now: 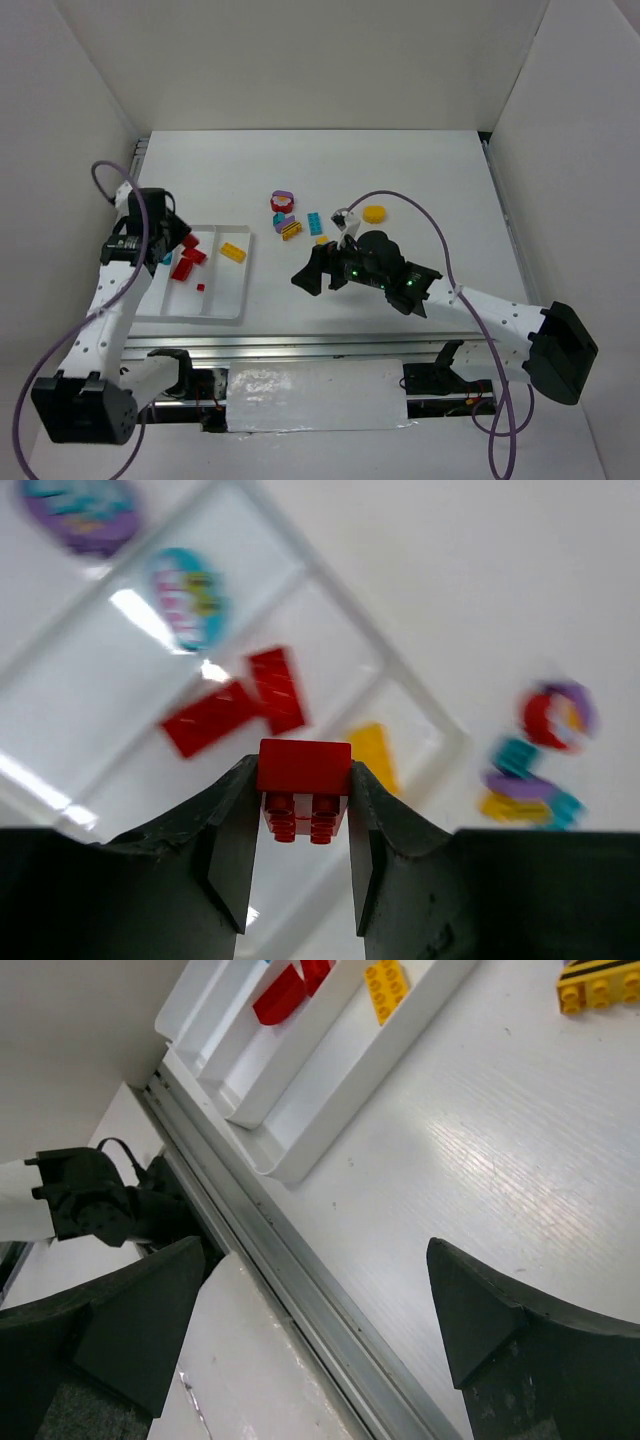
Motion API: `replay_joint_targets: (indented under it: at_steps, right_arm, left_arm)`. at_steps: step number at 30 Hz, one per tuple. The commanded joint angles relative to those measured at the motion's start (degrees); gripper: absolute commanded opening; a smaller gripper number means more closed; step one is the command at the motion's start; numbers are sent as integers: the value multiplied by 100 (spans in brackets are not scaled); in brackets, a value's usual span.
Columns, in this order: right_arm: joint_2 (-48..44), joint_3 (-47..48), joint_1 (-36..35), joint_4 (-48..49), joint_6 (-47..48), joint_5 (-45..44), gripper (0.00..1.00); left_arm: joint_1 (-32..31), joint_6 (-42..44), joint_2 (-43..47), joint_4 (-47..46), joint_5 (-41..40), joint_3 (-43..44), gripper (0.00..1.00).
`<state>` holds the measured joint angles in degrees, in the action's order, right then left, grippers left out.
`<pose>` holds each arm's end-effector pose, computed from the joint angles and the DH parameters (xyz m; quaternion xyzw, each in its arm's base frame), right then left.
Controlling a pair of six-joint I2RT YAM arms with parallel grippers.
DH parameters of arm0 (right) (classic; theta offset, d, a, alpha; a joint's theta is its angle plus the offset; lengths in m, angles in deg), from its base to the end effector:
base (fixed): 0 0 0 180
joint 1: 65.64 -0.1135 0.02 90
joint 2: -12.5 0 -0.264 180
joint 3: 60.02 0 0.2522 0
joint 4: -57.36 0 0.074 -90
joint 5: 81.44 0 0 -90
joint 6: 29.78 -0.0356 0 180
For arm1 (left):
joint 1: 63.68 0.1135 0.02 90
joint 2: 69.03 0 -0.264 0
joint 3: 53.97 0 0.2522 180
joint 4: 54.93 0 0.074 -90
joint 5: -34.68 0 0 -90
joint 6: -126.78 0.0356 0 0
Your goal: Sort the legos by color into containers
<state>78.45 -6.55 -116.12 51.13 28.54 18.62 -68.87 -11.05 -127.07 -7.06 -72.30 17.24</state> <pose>0.1619 0.2060 0.2651 -0.1826 0.7903 0.4352 0.3908 0.2147 -0.0091 0.3334 -0.3824 0.7912 -0.0878 0.4691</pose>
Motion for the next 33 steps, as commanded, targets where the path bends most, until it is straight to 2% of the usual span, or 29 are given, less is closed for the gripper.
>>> replay_joint_targets:
  at_steps: [1,3,10,19,22,25,30,31,33]
  right_arm:
    - [-214,-68,-6,-173,-57,-356,100]
    - [-302,-181,-15,-121,-22,-242,100]
    - [-241,-314,-6,-85,39,-145,100]
    - [-171,-288,-6,-67,127,-92,100]
    - [-135,-270,3,-67,136,-119,100]
    - [-92,-279,3,-41,127,-66,100]
    - [58,-218,3,-85,162,31,100]
    - [84,-200,3,-94,162,31,100]
    - [137,-165,-6,-129,180,39,100]
  left_arm:
    - [1264,-253,-268,142,96,-470,0]
    - [1652,-270,-733,-237,439,-359,0]
    - [1697,-446,-2165,-484,722,643,0]
    - [1706,-464,-2976,-852,888,777,6]
    - [1706,-428,-3116,-1090,1055,654,15]
    - [1706,-411,-3231,-1301,1231,610,28]
    - [1697,-472,-3231,-1512,1302,451,53]
    - [1706,-481,-3248,-1504,1302,434,62]
    - [1697,-499,-3240,-1574,1328,320,71]
